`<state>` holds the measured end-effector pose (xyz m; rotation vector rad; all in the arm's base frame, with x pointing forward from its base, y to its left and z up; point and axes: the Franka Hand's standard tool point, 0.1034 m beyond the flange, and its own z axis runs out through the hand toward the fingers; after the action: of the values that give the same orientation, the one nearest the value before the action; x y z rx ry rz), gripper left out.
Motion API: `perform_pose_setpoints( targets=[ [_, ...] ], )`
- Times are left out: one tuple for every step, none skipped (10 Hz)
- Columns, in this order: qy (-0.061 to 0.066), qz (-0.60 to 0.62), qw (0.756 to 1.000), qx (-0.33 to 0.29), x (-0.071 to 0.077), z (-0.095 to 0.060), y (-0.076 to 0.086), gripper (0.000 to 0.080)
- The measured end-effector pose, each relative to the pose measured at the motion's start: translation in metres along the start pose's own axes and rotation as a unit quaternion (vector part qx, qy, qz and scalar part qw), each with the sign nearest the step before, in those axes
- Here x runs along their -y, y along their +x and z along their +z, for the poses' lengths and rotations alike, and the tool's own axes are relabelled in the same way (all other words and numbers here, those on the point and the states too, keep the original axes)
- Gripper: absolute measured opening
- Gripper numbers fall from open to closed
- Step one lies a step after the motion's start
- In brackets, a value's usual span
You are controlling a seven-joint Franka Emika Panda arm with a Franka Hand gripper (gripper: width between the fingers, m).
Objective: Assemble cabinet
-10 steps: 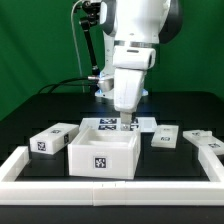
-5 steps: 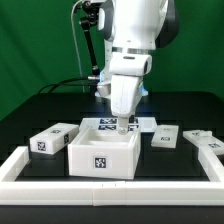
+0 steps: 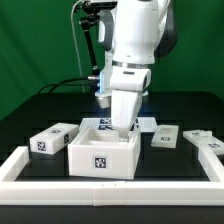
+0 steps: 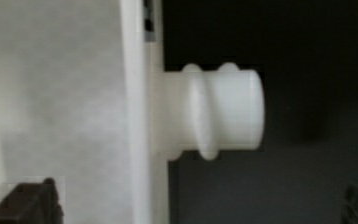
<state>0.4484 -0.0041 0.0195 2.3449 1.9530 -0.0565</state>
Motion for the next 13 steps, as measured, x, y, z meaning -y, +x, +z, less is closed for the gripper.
perform_pose_setpoints(
  targets=[
    [0.004,-0.001,1.0,0.001,0.0031,0.0053,-0.0002,0.0798],
    [0.006,0.0,1.0,0.001,0.0041,0.007,-0.0007,0.0798],
    [0.006,0.0,1.0,0.001,0.004,0.007,-0.0007,0.0667],
    [0.006,0.0,1.0,0.001,0.0042,0.007,-0.0007,0.0667],
    [0.006,0.0,1.0,0.001,0.0043,0.0071,-0.0007,0.0528],
    [0.006,0.0,1.0,0.002,0.0043,0.0072,-0.0008,0.0387],
    [0.006,0.0,1.0,0.002,0.0043,0.0072,-0.0008,0.0251],
    [0.006,0.0,1.0,0.002,0.0043,0.0072,-0.0009,0.0251],
    [0.006,0.0,1.0,0.002,0.0043,0.0072,-0.0009,0.0078],
    [0.006,0.0,1.0,0.002,0.0043,0.0073,-0.001,0.0035],
    [0.007,0.0,1.0,0.002,0.0044,0.0073,-0.0012,0.0035],
    [0.007,0.0,1.0,0.002,0.0044,0.0073,-0.0013,0.0035],
    [0.007,0.0,1.0,0.002,0.0044,0.0073,-0.0013,0.0035]
  ],
)
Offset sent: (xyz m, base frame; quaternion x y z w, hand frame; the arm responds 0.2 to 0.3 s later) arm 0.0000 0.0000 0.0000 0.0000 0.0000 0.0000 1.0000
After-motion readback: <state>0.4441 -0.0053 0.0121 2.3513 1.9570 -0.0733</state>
